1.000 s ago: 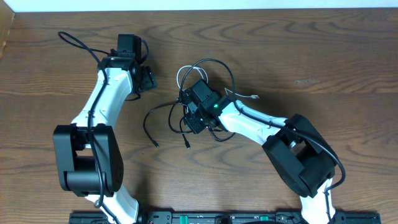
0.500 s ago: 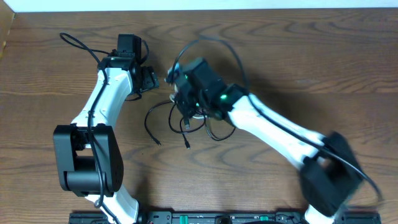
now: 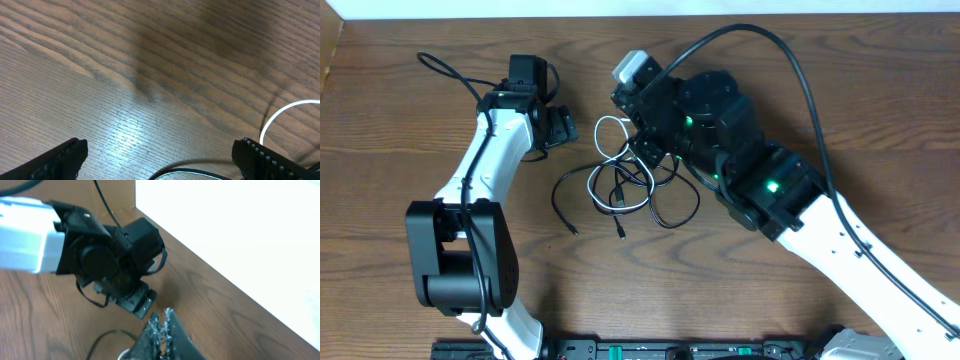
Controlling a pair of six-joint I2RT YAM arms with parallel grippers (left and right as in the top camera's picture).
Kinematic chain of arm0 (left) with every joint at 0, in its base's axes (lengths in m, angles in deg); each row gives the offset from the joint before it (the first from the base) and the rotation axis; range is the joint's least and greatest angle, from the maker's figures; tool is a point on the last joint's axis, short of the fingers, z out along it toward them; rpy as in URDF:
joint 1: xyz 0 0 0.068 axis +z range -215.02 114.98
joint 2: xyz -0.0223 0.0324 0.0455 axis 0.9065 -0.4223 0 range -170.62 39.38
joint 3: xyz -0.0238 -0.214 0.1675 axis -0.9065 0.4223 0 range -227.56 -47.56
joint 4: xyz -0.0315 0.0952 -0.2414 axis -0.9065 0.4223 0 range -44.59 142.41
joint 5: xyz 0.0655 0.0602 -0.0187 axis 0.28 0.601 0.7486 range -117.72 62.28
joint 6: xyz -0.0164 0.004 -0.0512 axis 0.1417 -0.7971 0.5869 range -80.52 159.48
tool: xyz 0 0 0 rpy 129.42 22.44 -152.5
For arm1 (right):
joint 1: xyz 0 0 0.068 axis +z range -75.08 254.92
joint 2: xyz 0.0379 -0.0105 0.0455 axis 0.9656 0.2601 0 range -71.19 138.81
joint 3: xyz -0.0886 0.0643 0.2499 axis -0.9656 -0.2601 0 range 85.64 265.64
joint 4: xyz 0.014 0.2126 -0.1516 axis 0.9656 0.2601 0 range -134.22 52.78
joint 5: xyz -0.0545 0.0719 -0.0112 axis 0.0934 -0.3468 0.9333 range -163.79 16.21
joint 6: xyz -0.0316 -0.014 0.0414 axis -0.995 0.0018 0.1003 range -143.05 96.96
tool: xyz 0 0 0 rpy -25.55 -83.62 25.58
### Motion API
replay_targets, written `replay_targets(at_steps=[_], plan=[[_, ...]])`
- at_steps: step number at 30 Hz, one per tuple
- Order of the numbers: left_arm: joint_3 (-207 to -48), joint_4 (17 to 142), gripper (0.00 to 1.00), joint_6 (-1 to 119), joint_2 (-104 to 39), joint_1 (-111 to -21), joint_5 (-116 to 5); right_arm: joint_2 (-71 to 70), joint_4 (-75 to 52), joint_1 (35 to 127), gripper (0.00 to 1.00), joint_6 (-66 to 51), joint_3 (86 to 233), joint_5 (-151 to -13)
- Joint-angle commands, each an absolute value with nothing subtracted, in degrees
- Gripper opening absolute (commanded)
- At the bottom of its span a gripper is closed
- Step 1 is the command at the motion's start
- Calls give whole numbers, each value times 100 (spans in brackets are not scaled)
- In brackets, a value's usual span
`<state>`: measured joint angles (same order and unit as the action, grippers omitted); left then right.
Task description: Untangle cables
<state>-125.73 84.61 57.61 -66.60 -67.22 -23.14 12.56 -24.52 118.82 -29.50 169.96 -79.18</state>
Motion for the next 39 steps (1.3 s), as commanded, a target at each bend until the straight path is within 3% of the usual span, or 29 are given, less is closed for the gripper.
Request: replay_targets(at_steps=[1,2,9,16,26,39], plan=[[-12541,8476,97,5713,-6708,-6707,-2325,1369,-2191,11880,19,-2793,17031,-7784],[-12541,8476,97,5713,-6708,-6707,-2323,1489,-2034,11880,28,-2677,17031,-7789],[-12541,8479,99,5715,-6708,-6707,-2320,2222,-1746,11878,40,-2435,17031,-8836],[-12541,8483,100,5737,-6710,-6650,-2357,3009,-1818,11869,41,-2295,17031,-9926],[-12534,8481,99,5735,-6769,-6204,-3343,4071,-2327,11550,44,-1713,17031,-11400],[-12534,8479,99,5735,-6780,-6145,-3376,5354,-3278,11277,43,-802,17031,-12289]])
